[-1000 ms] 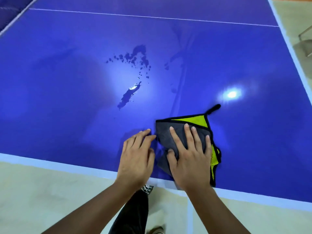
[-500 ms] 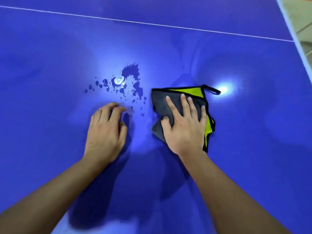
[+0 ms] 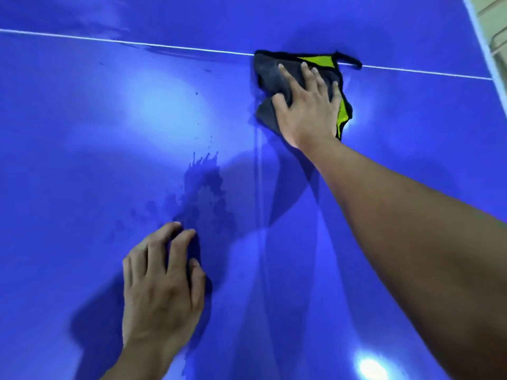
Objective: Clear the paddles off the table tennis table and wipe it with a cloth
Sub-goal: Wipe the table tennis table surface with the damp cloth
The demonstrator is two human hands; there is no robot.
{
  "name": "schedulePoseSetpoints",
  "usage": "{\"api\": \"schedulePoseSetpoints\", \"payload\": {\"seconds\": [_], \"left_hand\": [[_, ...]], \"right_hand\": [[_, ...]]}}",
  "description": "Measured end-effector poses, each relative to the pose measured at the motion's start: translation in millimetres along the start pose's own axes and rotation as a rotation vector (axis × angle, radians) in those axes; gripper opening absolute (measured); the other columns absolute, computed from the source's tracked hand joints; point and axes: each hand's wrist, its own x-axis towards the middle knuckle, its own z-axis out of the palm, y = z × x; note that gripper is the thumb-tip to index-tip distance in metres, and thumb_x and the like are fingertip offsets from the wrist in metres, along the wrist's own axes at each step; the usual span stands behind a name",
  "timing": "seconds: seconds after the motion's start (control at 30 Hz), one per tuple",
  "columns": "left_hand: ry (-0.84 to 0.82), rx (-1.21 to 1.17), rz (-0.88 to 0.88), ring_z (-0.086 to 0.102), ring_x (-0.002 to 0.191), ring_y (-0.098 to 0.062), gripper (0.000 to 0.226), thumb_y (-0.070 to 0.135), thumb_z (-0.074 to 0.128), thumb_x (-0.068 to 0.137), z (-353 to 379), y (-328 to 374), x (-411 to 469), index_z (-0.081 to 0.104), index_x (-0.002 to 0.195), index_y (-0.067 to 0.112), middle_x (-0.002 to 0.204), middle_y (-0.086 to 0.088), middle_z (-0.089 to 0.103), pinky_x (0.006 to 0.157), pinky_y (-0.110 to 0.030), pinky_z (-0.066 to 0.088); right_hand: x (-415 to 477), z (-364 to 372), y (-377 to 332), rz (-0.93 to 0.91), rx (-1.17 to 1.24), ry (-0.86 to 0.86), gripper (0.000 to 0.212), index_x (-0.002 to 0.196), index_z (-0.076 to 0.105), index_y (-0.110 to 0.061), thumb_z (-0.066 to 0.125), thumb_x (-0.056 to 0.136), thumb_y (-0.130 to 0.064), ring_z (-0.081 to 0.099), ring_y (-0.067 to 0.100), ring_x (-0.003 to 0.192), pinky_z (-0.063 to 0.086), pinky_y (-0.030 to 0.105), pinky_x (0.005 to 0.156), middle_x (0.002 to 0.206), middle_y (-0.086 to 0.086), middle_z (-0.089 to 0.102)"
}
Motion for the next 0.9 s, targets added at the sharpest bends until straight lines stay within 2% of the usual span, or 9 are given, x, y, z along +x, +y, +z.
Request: {"api": "schedulePoseSetpoints", "payload": {"seconds": [0.2, 0.43, 0.6, 0.77, 0.9], "left_hand": [[0.058, 0.003, 0.018, 0.051, 0.119, -0.036, 0.042, 0.023, 0.050, 0.087, 10.3, -3.8, -3.2, 0.063, 0.126, 0.013, 0.140, -0.007, 0.053, 0.104, -0.048, 0.035], [0.021, 0.006, 0.028, 0.048, 0.120, -0.035, 0.040, 0.023, 0.048, 0.089, 4.0, -2.3, 0.1, 0.057, 0.127, 0.015, 0.137, -0.008, 0.050, 0.104, -0.045, 0.034], [0.012, 0.017, 0.016, 0.047, 0.117, -0.034, 0.037, 0.022, 0.049, 0.088, -0.3, -1.9, 0.7, 0.053, 0.125, 0.016, 0.134, -0.007, 0.048, 0.099, -0.045, 0.035], [0.040, 0.000, 0.038, 0.049, 0.112, -0.033, 0.035, 0.023, 0.043, 0.089, -1.6, -2.7, 2.3, 0.056, 0.121, 0.015, 0.130, -0.007, 0.053, 0.097, -0.045, 0.040], [0.025, -0.110, 0.065, 0.049, 0.115, -0.033, 0.038, 0.019, 0.039, 0.090, -8.1, -7.4, 1.8, 0.059, 0.122, 0.013, 0.130, -0.007, 0.054, 0.101, -0.043, 0.036]], "right_hand": [[48.5, 2.0, -2.3, 0.014, -0.003, -0.005, 0.064, 0.156, 0.025, -0.051, 0.021, 0.092, -0.059, 0.013, 0.018, 0.157, 0.001, 0.052, 0.126, 0.169, -0.002, 0.022], [42.6, -4.4, -5.5, -0.017, -0.027, -0.097, 0.062, 0.158, 0.018, -0.050, 0.020, 0.097, -0.056, 0.007, 0.019, 0.158, -0.002, 0.054, 0.126, 0.171, -0.001, 0.013], [-38.1, -3.0, -24.3, -0.114, -0.012, -0.073, 0.061, 0.158, 0.021, -0.048, 0.027, 0.098, -0.053, 0.009, 0.019, 0.158, 0.000, 0.055, 0.126, 0.171, 0.000, 0.015], [-134.2, -1.7, -33.9, -0.126, 0.018, -0.056, 0.065, 0.158, 0.021, -0.050, 0.021, 0.093, -0.057, 0.010, 0.017, 0.158, -0.001, 0.053, 0.126, 0.170, -0.001, 0.017], [-217.2, -3.5, -37.8, -0.127, 0.031, -0.046, 0.068, 0.158, 0.021, -0.050, 0.013, 0.090, -0.057, 0.010, 0.017, 0.157, -0.002, 0.053, 0.126, 0.170, -0.001, 0.017]]}}
